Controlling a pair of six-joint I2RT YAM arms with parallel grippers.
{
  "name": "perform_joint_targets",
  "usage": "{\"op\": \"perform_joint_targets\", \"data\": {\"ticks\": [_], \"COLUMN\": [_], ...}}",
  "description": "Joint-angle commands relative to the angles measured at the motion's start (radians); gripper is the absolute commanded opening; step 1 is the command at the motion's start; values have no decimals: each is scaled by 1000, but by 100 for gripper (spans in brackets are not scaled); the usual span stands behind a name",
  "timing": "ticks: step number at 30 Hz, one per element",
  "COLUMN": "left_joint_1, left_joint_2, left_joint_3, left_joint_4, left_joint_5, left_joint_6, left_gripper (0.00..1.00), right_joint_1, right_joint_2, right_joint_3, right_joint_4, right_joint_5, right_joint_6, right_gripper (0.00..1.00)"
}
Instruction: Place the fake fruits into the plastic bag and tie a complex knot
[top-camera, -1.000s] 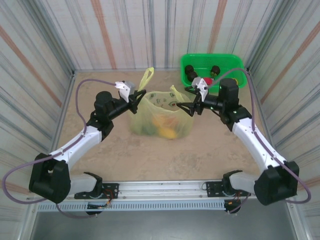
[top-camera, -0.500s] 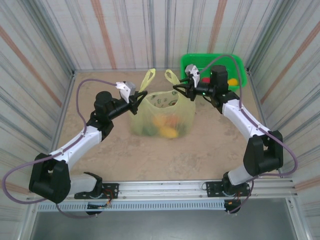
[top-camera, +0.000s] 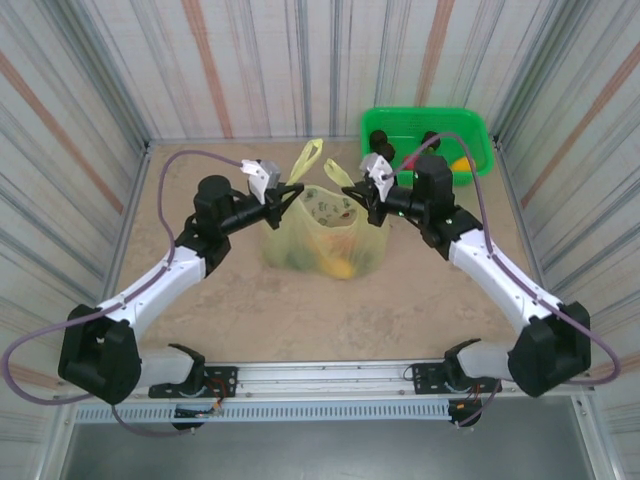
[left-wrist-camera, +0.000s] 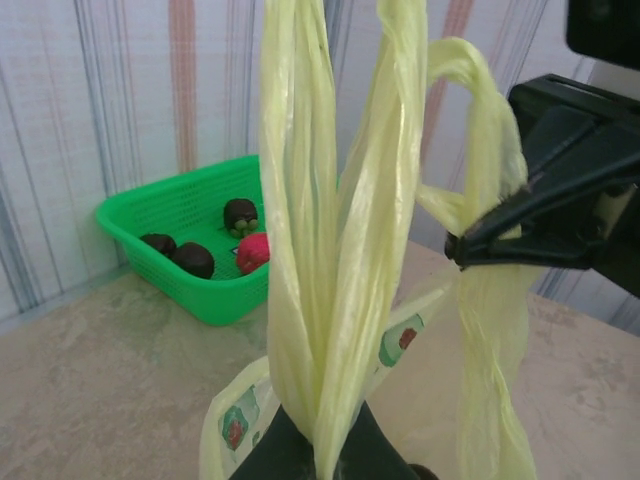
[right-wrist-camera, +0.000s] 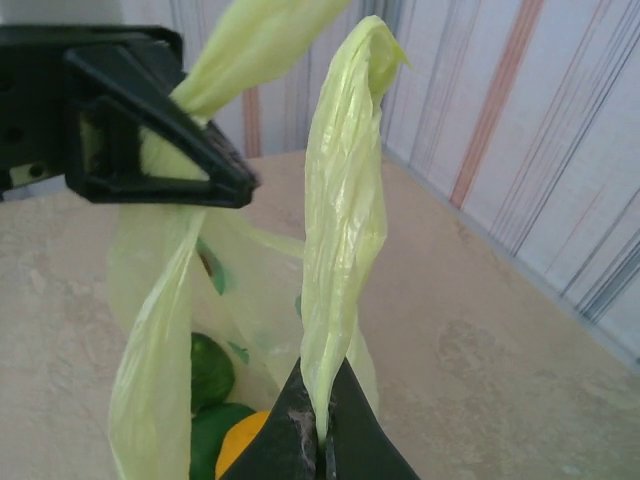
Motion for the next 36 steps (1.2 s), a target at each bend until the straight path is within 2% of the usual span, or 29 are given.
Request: {"op": "perform_joint_targets", "data": {"ticks": [1, 5, 8, 11, 14, 21, 36], "left_joint_1": [-3, -6, -11, -29, -50, -51, -52], "left_joint_2": [19, 64, 85, 90, 89, 76, 51], "left_joint_3": [61, 124, 150, 159, 171, 151, 113], "left_joint_4": [-81, -137, -167, -189, -219, -163, -112], "left_joint_5": [80, 186, 230, 269, 310, 351, 349], "left_joint_6": [-26, -31, -32, -5, 33, 17, 38], "left_gripper": [0, 0, 0, 0, 0, 0, 22], "right_joint_1": [14, 22, 27, 30, 32, 52, 47], "right_joint_2": [-60, -60, -53, -14, 25, 78, 100], "right_joint_3": [-63, -52, -36, 15, 65, 108, 126], "right_joint_4": [104, 47, 80, 29, -24, -98, -152], "right_joint_5": [-6, -110, -137, -176, -197, -198, -187], "right_joint_6": [-133, -246, -246, -280, -297, -332, -291], "right_gripper": [0, 0, 0, 0, 0, 0, 0]}}
